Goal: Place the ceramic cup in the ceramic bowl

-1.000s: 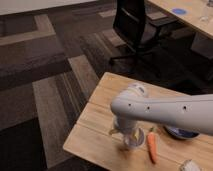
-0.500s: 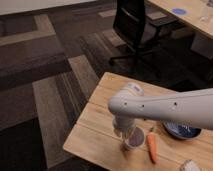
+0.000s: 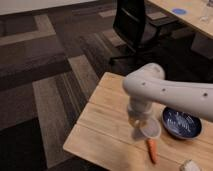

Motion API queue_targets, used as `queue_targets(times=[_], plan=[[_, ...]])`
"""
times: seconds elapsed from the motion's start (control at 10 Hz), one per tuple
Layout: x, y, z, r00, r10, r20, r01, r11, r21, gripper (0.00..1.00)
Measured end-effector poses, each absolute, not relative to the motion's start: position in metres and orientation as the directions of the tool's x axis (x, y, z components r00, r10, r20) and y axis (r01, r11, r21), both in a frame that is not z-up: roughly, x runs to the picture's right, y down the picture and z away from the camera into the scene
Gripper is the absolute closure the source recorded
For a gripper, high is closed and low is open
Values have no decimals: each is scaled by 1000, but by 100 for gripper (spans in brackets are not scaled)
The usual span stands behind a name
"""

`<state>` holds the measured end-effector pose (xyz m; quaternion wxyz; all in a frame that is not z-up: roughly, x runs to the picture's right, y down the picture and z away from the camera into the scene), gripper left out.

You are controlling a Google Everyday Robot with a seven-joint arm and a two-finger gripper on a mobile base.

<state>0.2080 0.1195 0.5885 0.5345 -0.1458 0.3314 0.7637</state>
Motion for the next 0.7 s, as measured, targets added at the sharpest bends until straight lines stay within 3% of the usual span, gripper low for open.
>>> queue_targets(times=[0.6, 0.7], plan=[[220, 114, 583, -413, 716, -563, -900, -226, 373, 98], [247, 109, 580, -477, 719, -505, -862, -269, 430, 98]])
